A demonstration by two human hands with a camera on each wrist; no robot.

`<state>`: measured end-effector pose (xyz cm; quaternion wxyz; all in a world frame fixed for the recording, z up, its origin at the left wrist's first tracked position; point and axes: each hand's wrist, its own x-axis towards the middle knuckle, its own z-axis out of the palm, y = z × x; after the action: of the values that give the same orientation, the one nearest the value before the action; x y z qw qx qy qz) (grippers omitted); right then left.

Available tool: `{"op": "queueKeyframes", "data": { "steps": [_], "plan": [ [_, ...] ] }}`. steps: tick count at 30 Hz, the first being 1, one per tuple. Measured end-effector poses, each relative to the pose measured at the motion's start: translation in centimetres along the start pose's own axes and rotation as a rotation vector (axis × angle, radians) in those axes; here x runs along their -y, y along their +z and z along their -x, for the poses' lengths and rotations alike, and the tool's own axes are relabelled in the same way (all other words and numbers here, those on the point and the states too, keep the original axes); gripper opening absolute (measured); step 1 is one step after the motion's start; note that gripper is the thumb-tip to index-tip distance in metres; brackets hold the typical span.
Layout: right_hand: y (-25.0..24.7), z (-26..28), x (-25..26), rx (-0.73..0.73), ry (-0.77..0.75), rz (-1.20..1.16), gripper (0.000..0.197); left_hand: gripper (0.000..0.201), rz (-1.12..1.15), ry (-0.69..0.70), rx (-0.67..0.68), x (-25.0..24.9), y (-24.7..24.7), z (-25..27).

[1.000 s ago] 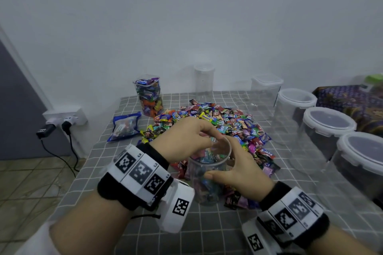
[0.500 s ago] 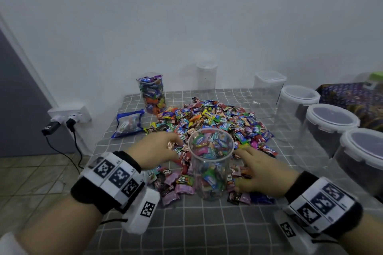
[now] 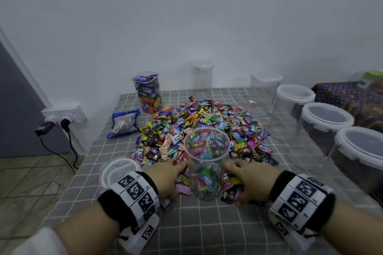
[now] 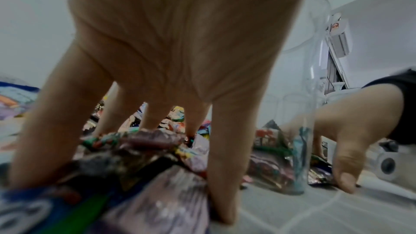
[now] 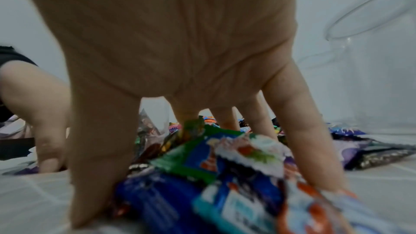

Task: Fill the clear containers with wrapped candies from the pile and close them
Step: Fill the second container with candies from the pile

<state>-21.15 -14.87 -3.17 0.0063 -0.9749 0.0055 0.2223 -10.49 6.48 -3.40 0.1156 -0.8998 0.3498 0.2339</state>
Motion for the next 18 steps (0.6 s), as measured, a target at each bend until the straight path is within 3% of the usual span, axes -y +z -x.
{"op": "queueKeyframes", "data": {
  "steps": [7, 12, 18],
  "plan": [
    [-0.8, -0.9, 0.0, -0.041, -0.007, -0.029, 0.069, 0.056, -0.017, 0.050, -0.157, 0.3, 0.2, -0.4],
    [-1.5, -1.2, 0.1, -0.063, -0.011, -0.020, 0.050, 0.052, -0.005, 0.038, -0.198, 0.7, 0.2, -1.0],
    [-2.1, -1.3, -0.5, -0.182, 0.055, -0.128, 0.028, 0.031, 0.071, 0.010, -0.283, 1.1, -0.2, -1.3]
  ]
}}
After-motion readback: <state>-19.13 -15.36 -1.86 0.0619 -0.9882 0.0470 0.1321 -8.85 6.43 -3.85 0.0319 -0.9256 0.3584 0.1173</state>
